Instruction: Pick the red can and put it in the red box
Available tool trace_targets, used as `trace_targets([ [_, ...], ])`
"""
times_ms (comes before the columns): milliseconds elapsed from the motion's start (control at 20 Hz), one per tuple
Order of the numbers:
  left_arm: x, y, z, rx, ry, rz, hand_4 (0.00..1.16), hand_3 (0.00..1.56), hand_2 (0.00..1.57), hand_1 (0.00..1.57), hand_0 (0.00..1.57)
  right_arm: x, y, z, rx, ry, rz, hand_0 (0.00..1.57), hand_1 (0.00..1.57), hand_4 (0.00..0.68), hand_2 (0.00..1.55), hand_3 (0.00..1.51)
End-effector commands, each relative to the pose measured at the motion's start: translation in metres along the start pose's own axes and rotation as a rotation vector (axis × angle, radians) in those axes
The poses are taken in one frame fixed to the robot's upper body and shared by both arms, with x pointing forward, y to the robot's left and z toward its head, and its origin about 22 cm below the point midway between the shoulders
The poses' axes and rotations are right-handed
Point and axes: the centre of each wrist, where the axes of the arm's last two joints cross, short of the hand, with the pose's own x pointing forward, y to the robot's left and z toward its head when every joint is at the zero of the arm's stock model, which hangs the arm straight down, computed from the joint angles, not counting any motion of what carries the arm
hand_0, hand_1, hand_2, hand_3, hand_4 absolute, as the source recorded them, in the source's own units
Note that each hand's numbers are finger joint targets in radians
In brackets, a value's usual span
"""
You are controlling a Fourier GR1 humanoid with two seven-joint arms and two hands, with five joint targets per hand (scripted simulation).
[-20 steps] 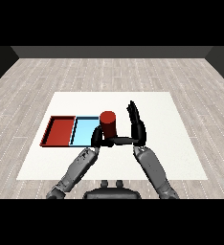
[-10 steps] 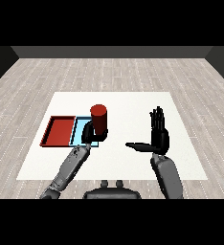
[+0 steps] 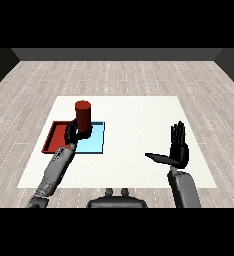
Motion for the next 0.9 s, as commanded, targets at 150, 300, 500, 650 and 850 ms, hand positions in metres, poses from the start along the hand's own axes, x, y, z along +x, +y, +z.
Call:
trace_targets([
  [150, -0.021, 0.096, -0.030, 0.181, 0.143, -0.219, 1.14, 1.49, 1.57, 1.57, 1.57, -0.019, -0.012, 0.002, -0.014, 0.036, 0.045, 0.00, 0.00, 0.000, 0.00, 0.00],
  [300, -0.034, 0.118, -0.038, 0.262, 0.206, -0.338, 1.08, 1.48, 1.55, 1.57, 1.57, -0.012, -0.009, -0.006, -0.023, 0.046, 0.023, 0.00, 0.00, 0.000, 0.00, 0.00],
  [500, -0.076, 0.148, -0.025, 0.266, 0.269, -0.404, 1.04, 1.47, 1.56, 1.57, 1.57, -0.006, -0.027, 0.001, -0.008, 0.037, 0.010, 0.00, 0.00, 0.000, 0.00, 0.00],
  [650, -0.071, 0.167, -0.044, 0.287, 0.352, -0.429, 1.04, 1.44, 1.52, 1.57, 1.57, -0.029, -0.007, 0.002, 0.006, 0.034, 0.042, 0.00, 0.00, 0.000, 0.00, 0.00],
  [850, -0.104, 0.145, -0.032, 0.248, 0.465, -0.490, 0.99, 1.37, 1.45, 1.52, 1.52, -0.034, -0.013, -0.004, 0.063, 0.030, 0.093, 0.00, 0.00, 0.000, 0.00, 0.00],
])
